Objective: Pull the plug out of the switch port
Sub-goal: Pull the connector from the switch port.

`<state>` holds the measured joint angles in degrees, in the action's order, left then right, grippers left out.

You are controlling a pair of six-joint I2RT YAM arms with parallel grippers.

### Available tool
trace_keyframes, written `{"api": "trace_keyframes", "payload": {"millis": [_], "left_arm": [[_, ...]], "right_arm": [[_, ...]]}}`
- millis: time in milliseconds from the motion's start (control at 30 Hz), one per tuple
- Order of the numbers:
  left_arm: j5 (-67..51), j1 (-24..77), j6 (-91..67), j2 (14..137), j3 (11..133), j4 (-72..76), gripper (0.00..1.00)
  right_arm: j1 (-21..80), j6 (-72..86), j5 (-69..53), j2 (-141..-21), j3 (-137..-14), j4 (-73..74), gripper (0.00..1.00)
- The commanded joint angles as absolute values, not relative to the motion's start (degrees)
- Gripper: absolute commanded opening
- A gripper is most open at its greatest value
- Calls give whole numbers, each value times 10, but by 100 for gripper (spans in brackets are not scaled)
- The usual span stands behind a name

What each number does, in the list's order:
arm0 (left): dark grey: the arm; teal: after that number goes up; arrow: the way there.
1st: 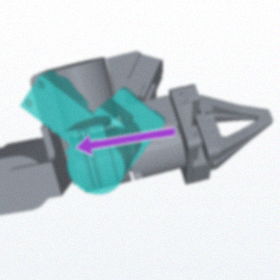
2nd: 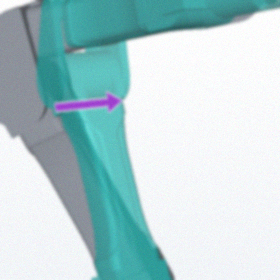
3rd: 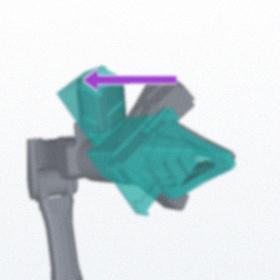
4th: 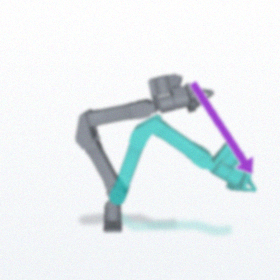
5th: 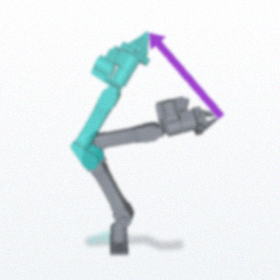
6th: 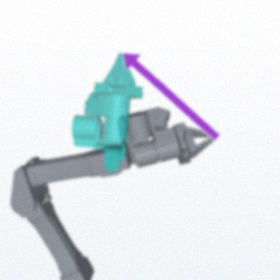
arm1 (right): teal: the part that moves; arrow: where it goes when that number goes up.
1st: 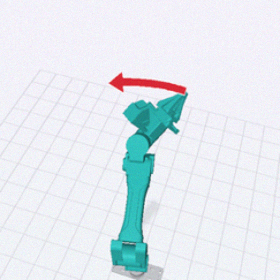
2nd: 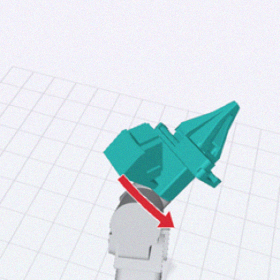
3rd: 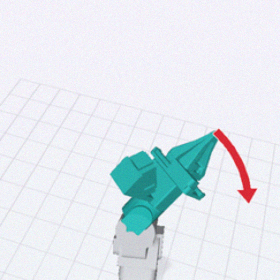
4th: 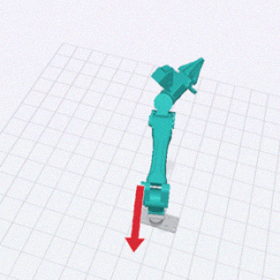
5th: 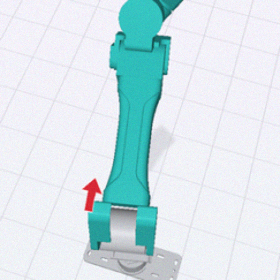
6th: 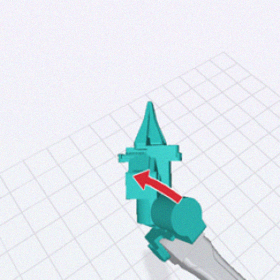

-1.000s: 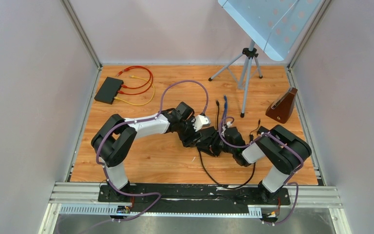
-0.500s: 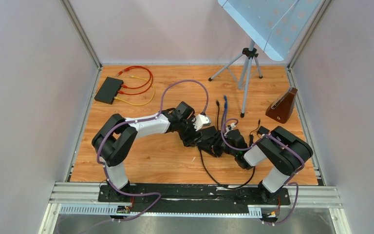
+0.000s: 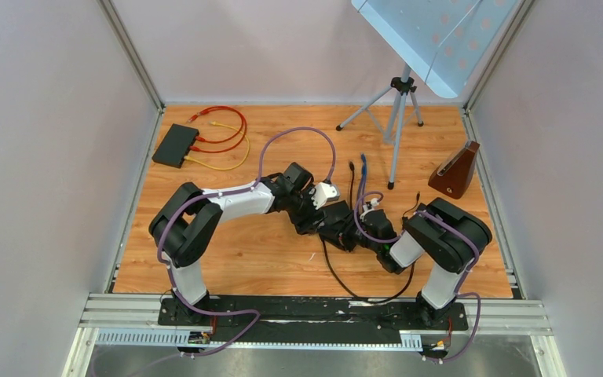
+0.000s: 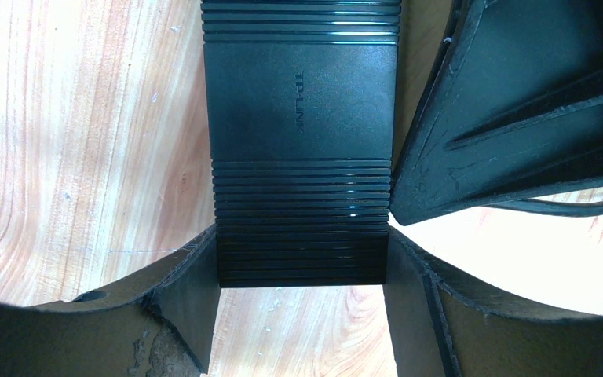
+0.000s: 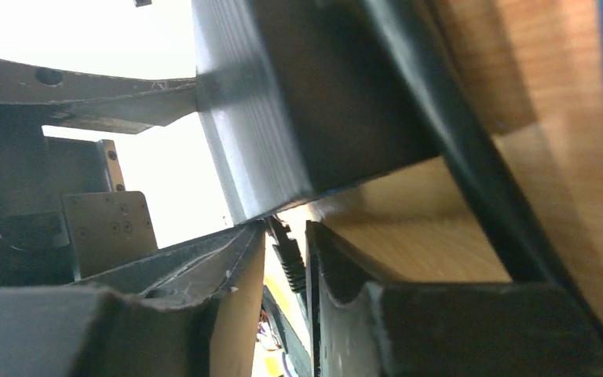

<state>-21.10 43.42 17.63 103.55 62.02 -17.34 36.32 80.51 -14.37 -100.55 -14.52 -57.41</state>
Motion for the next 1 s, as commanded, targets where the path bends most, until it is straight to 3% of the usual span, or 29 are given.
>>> {"api": "trace_keyframes", "payload": {"millis": [0, 133, 367, 967], "left_arm": [[-273, 447, 157, 1060, 614, -228, 60], [-260, 447, 151, 1059, 617, -229, 60], [-193, 443, 156, 1076, 659, -285, 61], [-111, 429, 163, 1057, 625, -302, 60]], "right_arm": [[357, 796, -54, -1017, -155, -572, 14], [357, 750, -84, -1003, -166, -536, 0], [357, 643, -192, -983, -179, -463, 0], [339, 627, -318, -994, -137, -498, 0]]}}
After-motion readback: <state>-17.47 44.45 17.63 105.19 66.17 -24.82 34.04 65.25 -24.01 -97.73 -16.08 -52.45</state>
